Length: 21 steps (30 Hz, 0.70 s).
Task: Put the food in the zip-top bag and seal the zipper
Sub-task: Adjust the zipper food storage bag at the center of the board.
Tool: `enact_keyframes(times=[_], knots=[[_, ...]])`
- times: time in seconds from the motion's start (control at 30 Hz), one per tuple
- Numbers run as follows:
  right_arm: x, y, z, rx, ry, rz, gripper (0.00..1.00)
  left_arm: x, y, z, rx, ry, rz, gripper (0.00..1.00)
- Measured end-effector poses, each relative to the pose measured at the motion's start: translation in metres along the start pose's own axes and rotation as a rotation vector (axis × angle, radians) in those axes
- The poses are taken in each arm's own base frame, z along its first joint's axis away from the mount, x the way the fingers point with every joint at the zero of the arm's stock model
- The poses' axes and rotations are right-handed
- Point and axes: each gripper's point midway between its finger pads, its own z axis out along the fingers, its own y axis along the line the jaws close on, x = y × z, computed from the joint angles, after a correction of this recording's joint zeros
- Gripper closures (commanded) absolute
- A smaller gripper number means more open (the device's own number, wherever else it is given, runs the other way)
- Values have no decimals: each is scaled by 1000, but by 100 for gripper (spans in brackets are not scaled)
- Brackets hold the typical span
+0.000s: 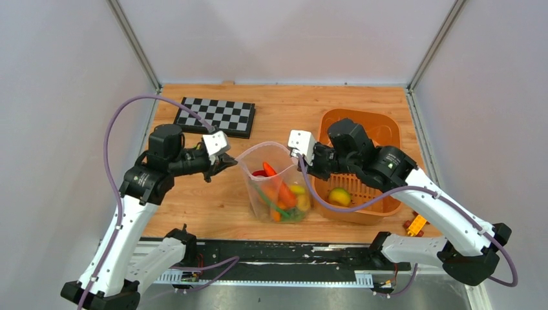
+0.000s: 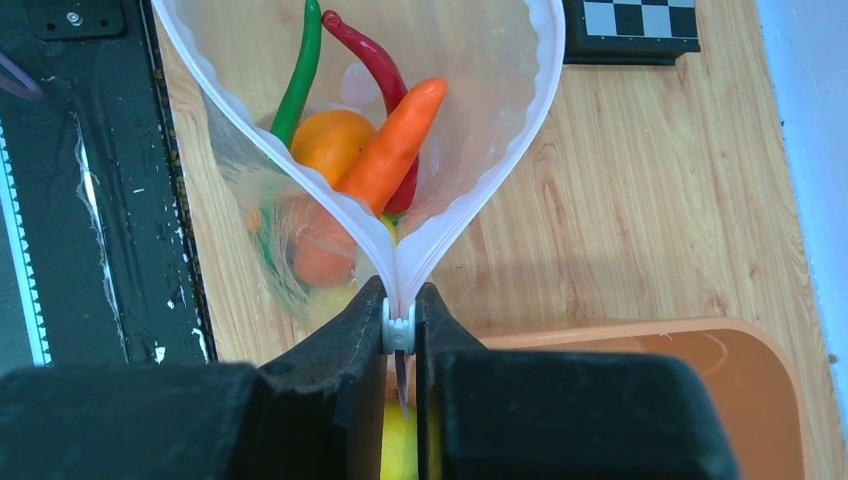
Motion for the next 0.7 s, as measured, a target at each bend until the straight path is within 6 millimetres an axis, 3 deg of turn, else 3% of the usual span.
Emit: enact_keyframes(times=[0.4,0.47,0.53,0.63,0.7], knots=[[3,-6,-16,82,-14,23,99,13,22,-20,-205,78,-8,100],[3,-5,-16,76,-18,26,96,13,21,-21,-206,75,-14,100],[2,-2,-16,63,-24,33,79,12,21,-20,-204,72,-17,100],[-1,2,-16,45,-38,55,40,11,19,-19,-190,65,-20,100],[-4,3,-18,47,-68,61,28,11,17,-17,-176,63,-24,100]])
